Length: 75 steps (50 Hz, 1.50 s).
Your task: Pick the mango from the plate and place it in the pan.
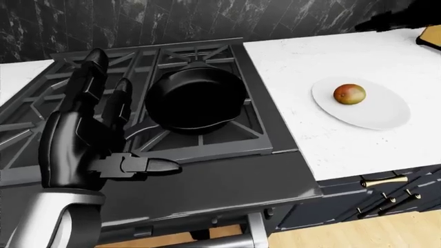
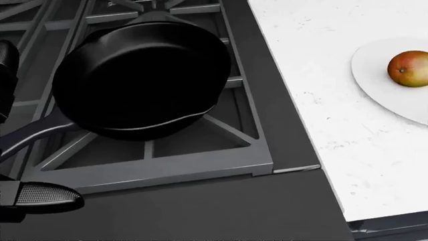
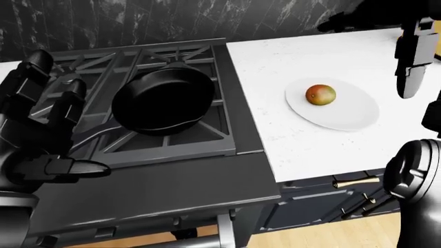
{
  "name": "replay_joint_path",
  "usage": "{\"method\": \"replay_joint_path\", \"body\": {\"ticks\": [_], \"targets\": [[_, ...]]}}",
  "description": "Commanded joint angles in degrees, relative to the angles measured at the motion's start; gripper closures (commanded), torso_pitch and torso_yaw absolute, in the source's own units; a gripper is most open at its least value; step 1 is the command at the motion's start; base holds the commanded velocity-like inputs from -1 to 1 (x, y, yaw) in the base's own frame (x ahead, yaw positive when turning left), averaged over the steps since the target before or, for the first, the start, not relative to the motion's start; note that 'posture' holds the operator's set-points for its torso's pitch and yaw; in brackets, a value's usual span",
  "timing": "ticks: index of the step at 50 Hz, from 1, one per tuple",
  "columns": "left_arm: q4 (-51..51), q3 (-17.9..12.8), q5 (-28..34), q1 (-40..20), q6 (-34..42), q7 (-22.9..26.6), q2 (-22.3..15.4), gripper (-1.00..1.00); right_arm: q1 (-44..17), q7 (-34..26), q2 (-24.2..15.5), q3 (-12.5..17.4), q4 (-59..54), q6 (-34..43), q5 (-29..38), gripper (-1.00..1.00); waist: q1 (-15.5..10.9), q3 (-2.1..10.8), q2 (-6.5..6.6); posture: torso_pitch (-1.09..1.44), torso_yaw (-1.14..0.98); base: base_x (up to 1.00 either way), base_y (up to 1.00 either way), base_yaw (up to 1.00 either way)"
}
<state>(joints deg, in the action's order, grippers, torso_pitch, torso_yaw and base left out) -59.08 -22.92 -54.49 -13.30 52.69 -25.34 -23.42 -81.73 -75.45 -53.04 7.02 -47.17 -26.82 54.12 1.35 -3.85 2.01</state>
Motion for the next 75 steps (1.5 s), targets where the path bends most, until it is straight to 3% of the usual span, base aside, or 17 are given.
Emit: {"method": "replay_joint_path", "body": {"ticks": [1, 12, 19, 37, 59, 75], "targets": [[-0.92, -0.70, 0.22, -0.92, -1.61, -0.03, -0.62, -1.00, -1.06, 1.16, -0.48, 0.59, 1.63, -0.89, 0.09, -1.00, 0.01, 1.26, -0.33, 0.00, 0.00, 0.00, 0.00, 0.00], [-0.92, -0.48, 0.81, -0.37, -2.04, 0.37, -0.54, -1.00, 1.31, 1.95, 4.62, 0.43, 3.56, -0.09, -1.37, -1.00, 0.10, 1.45, -0.14, 0.00, 0.00, 0.00, 0.00, 0.00], [-0.92, -0.98, 2.03, -0.17, -1.62, 1.81, 0.44, -1.00, -1.62, 7.03, 6.79, -1.32, -3.45, 0.86, 3.23, -1.00, 0.09, 1.61, -0.04, 0.00, 0.00, 0.00, 0.00, 0.00], [-0.92, -0.97, 1.64, -0.63, -1.32, 1.26, 0.26, -1.00, -2.97, 13.53, 12.16, -3.21, -11.60, 4.01, 6.11, -1.00, -0.02, 1.86, 0.12, 0.00, 0.00, 0.00, 0.00, 0.00], [-0.92, -1.02, 2.67, 0.16, -1.78, 2.21, 0.80, -1.00, 1.37, 18.51, 10.35, -3.85, -14.08, 5.34, 10.61, -1.00, -0.30, 2.10, -0.17, 0.00, 0.00, 0.00, 0.00, 0.00], [-0.92, -1.01, 2.48, 0.88, -2.39, 2.19, 0.60, -1.00, 3.52, 21.69, 12.00, -3.91, -16.55, 8.28, 11.93, -1.00, -0.30, 2.25, -0.14, 0.00, 0.00, 0.00, 0.00, 0.00]]}}
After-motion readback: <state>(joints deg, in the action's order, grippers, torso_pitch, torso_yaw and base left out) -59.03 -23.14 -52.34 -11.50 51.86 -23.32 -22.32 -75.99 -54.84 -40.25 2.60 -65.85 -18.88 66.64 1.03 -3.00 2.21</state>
